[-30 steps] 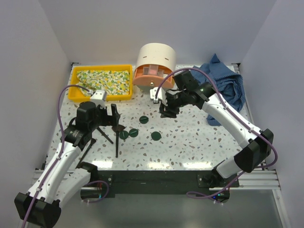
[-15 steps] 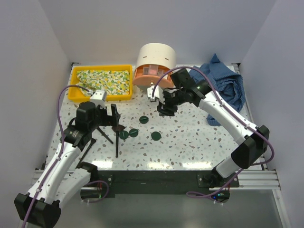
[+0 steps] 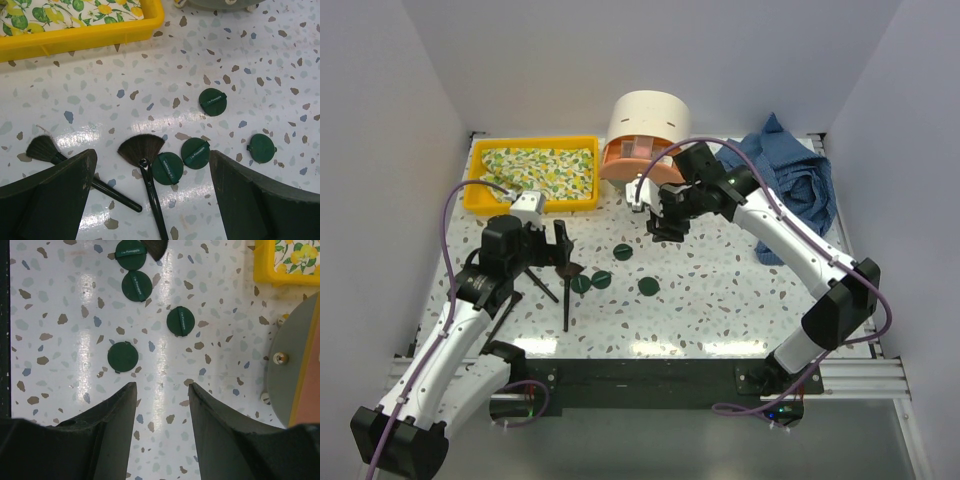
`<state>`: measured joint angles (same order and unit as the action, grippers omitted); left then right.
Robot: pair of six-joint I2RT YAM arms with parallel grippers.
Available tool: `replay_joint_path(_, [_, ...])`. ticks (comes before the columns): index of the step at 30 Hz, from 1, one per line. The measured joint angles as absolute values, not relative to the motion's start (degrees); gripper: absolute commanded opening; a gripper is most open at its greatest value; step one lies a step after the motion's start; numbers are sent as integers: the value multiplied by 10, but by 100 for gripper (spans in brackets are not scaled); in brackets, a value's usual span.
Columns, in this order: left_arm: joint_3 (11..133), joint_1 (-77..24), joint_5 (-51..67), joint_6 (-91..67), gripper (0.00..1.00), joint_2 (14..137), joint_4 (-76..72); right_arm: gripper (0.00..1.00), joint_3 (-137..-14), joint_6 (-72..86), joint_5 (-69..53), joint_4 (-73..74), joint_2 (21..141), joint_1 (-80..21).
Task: Organize the makeup
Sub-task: Close the drawer in the storage box.
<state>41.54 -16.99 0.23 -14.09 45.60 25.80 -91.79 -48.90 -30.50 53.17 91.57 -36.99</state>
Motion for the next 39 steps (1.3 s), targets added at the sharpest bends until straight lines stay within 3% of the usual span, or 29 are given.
replay_joint_path(39, [413, -170, 2, -142, 100, 455, 257, 50, -951, -489, -281, 534, 961, -381])
